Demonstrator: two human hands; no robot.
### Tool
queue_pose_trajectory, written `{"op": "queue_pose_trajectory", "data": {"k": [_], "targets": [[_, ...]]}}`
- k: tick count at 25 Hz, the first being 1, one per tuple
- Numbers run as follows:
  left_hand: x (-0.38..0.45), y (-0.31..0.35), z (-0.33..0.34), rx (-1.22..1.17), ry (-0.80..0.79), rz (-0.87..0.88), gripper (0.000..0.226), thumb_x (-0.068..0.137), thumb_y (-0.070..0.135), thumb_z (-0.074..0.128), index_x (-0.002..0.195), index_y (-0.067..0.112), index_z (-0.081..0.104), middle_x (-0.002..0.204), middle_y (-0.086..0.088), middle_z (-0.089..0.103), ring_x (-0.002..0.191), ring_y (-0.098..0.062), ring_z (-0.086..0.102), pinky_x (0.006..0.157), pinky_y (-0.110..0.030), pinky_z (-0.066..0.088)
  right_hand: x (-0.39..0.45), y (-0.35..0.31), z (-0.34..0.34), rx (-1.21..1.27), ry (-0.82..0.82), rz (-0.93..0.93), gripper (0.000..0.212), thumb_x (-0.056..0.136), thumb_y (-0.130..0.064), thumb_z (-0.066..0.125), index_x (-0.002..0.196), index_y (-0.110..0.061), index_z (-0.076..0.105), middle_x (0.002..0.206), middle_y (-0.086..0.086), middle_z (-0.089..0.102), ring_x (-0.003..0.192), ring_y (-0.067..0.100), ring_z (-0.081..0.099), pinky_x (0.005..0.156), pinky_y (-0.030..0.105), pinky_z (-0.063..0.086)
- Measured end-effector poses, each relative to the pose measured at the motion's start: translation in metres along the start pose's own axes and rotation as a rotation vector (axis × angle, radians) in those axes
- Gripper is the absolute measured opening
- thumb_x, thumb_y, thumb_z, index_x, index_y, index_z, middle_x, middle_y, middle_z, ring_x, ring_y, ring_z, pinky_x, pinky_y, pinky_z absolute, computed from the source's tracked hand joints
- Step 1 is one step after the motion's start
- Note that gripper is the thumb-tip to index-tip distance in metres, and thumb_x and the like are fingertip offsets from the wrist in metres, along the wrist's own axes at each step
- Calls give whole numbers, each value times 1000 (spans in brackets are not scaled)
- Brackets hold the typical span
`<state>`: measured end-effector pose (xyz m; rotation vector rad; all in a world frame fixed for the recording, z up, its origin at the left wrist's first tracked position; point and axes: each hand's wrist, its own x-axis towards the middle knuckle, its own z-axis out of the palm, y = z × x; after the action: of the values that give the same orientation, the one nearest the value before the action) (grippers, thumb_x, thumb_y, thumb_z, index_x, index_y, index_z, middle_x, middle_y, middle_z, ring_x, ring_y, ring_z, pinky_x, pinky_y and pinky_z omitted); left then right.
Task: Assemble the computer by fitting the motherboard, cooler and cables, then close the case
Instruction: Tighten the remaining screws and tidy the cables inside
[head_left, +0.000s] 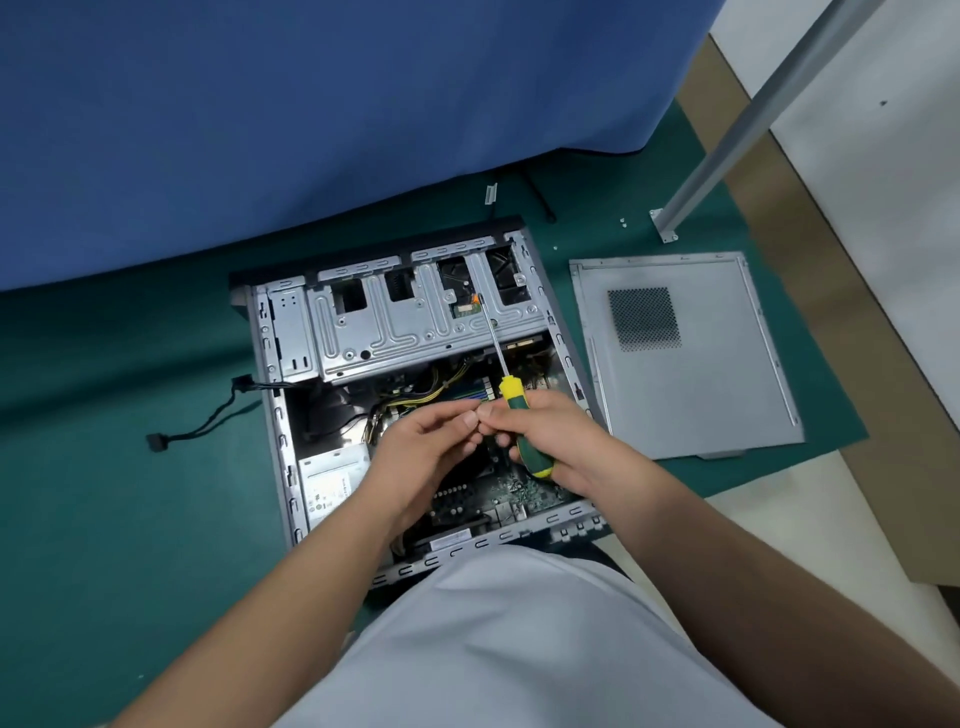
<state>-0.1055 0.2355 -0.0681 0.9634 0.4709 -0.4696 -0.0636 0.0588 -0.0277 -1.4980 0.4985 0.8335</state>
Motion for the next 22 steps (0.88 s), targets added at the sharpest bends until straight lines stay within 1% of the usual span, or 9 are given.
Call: {"op": "queue_pose_trajectory", "data": {"k": [2, 4, 7, 10, 13, 17, 19, 20, 22], "targets": [[-2, 0, -4, 12, -2, 19, 34, 82, 16, 79, 113, 5, 77, 107, -17, 75, 87, -16, 68, 82, -23, 57, -1, 3, 5, 129, -42, 77, 16, 86, -20, 82, 97, -10, 76, 85, 4, 75, 63, 7, 61, 53, 21, 49], [-4, -2, -4, 16, 19, 60, 31, 81, 18, 80, 110, 7, 78, 109, -18, 75, 91, -19, 69, 83, -25, 58, -1, 7, 11, 231, -57, 127, 22, 84, -18, 83, 101, -7, 76, 88, 6, 75, 62, 9, 60, 51, 21, 48], [-8, -5, -2, -6, 39, 109, 28, 81, 20, 80, 106, 7, 78, 110, -18, 75, 99, -24, 70, 85, -26, 58, 0, 11, 16, 331, -60, 160, 22, 81, -17, 85, 99, -8, 76, 87, 7, 76, 60, 9, 59, 49, 21, 47], [-10, -4, -1, -4, 33, 128, 23, 83, 21, 79, 103, 9, 78, 109, -18, 74, 101, -26, 69, 87, -28, 58, 1, 13, 19, 342, -60, 159, 19, 76, -18, 88, 90, -10, 78, 86, 7, 76, 57, 8, 60, 48, 21, 48], [-13, -3, 0, -17, 23, 131, 22, 88, 19, 75, 107, 7, 75, 107, -17, 72, 100, -26, 70, 90, -31, 58, 1, 13, 21, 344, -81, 154, 17, 68, -23, 90, 78, -12, 81, 83, 6, 75, 56, 8, 60, 48, 21, 48], [-14, -1, 2, -33, -6, 70, 21, 92, 19, 70, 109, 7, 73, 99, -13, 71, 95, -26, 66, 98, -37, 56, -1, 16, 26, 355, -99, 131, 30, 66, -31, 90, 82, -10, 75, 75, 2, 69, 55, 8, 57, 49, 21, 46], [-13, 3, 4, -29, -18, 38, 19, 96, 21, 65, 108, 7, 70, 95, -12, 69, 94, -27, 63, 99, -40, 53, -2, 20, 29, 249, -40, 61, 33, 77, -38, 86, 89, -12, 69, 70, -1, 62, 56, 9, 53, 50, 22, 45], [-13, 5, 5, -47, -7, 34, 17, 98, 21, 64, 108, 8, 68, 98, -12, 69, 96, -28, 63, 100, -42, 52, -2, 20, 30, 144, -20, 17, 29, 85, -38, 81, 92, -14, 66, 70, -2, 60, 57, 10, 52, 52, 23, 44], [-10, 10, 6, -86, 26, 46, 13, 97, 20, 64, 106, 10, 68, 109, -10, 72, 104, -24, 67, 99, -41, 54, -3, 20, 31, -142, -26, -27, 13, 92, -24, 72, 92, -16, 62, 75, 0, 59, 60, 13, 53, 56, 28, 46]]}}
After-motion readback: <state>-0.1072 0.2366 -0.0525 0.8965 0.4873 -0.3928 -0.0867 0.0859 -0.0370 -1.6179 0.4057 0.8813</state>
